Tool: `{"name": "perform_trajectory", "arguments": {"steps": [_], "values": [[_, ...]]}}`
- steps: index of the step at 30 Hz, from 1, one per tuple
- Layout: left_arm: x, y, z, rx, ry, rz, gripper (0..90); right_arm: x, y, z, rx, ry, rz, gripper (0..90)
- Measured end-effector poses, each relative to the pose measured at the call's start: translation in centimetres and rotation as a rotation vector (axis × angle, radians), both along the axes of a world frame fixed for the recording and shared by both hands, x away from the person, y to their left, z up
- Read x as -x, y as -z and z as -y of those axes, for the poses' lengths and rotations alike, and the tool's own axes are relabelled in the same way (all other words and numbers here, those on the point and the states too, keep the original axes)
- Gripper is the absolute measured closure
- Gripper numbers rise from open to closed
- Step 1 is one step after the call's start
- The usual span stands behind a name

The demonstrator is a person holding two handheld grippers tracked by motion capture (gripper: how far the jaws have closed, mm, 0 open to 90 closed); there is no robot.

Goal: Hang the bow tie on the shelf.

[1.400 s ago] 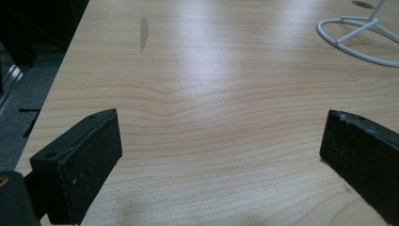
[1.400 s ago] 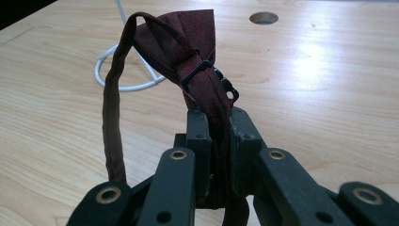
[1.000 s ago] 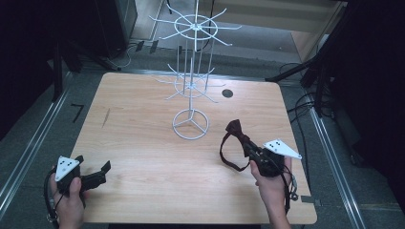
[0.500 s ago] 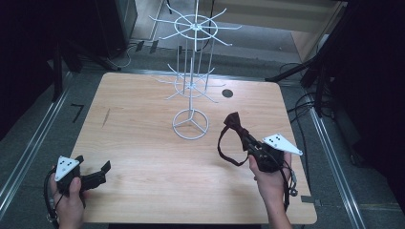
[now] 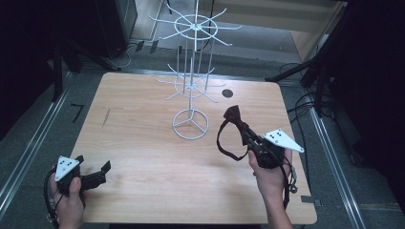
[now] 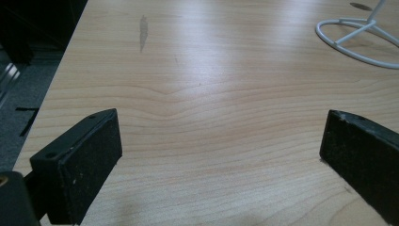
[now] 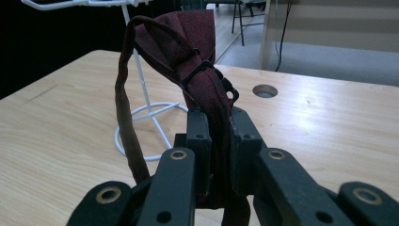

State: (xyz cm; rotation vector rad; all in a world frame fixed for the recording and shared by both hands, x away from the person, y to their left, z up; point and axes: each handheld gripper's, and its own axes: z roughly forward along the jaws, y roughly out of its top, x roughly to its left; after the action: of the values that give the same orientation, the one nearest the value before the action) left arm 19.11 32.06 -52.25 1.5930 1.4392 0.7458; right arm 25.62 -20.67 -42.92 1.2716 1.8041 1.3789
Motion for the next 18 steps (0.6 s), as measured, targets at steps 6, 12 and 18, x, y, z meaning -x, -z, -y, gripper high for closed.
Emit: {"name": "perform_trajectory", "arguments": {"steps": [6,12,18], "values": [[0.0,0.0,0.0,0.0,0.0,0.002,0.2,0.0,-0.6,-0.4,-0.02,0.007,0.027,82.3],[0.0,0.0,0.0,0.0,0.0,0.001,0.2,0.0,-1.1,-0.8,-0.026,0.004,0.046,82.3],[0.0,0.0,0.0,0.001,0.0,0.001,0.2,0.0,-2.1,-1.1,-0.037,-0.007,0.081,82.3]]}}
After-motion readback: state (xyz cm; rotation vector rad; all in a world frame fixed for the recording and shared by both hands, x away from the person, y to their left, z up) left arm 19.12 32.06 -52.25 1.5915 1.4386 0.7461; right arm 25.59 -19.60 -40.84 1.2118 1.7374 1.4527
